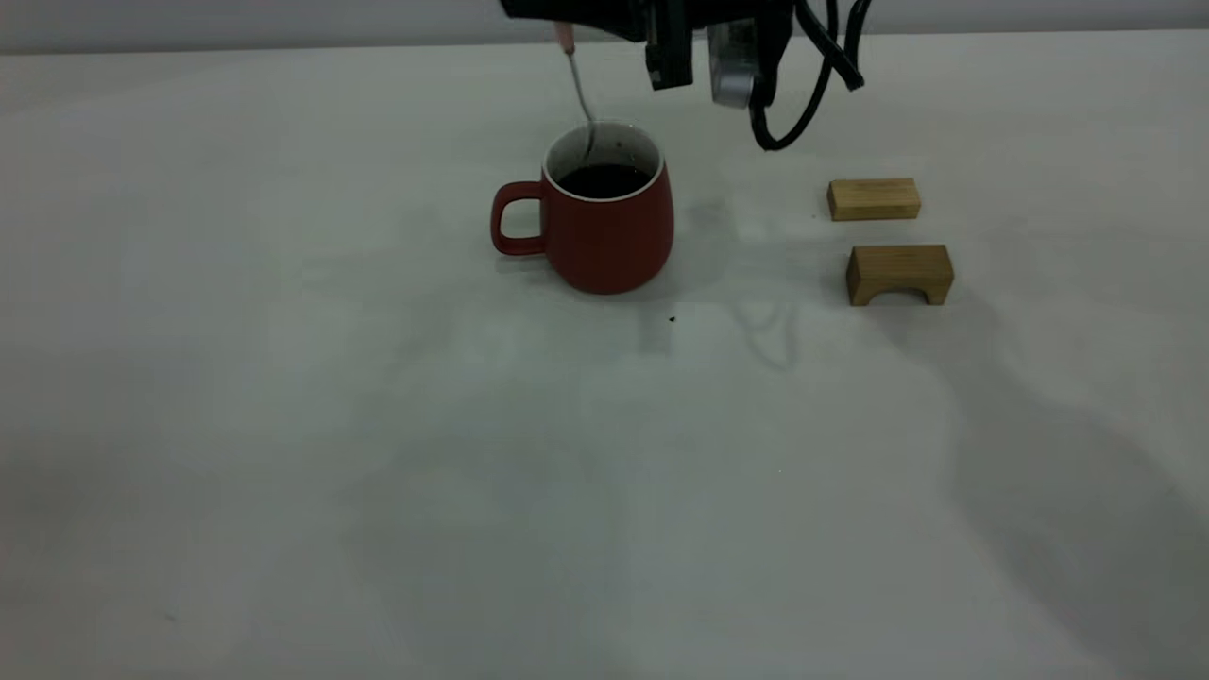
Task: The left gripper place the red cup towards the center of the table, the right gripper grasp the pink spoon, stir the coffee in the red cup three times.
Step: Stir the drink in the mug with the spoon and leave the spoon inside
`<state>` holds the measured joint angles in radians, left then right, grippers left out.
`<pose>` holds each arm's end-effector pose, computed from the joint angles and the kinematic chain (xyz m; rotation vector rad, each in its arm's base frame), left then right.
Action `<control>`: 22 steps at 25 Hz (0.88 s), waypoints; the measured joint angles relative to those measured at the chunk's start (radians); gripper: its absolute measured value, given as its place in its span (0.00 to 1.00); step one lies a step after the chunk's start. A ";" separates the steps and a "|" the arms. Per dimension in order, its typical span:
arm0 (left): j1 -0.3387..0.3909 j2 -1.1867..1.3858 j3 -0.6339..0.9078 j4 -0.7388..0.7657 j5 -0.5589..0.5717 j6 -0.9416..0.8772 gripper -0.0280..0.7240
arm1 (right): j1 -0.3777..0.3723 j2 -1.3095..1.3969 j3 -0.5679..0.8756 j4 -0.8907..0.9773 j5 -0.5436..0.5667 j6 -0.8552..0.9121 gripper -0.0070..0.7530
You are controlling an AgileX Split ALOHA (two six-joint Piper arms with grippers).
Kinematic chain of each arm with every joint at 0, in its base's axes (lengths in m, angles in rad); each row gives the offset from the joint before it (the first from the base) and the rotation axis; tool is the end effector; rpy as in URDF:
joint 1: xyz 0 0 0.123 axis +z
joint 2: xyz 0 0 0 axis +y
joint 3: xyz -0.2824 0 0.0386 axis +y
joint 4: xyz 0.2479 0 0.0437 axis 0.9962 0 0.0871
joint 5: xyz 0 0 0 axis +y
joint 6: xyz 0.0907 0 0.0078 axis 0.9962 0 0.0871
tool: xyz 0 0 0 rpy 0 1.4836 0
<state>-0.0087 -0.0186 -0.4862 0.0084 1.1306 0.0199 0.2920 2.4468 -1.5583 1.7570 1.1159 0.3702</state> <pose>-0.0091 0.0008 0.2677 0.0294 2.1092 0.0169 0.4274 0.2125 0.0912 -1.2609 -1.6156 -1.4639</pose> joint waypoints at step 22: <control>0.000 0.000 0.000 0.000 0.000 0.000 0.67 | -0.013 0.222 -0.186 0.000 0.025 -0.006 0.17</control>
<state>-0.0087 -0.0186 -0.4862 0.0084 1.1306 0.0199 0.2785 2.6685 -1.7443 1.7573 1.1410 0.3642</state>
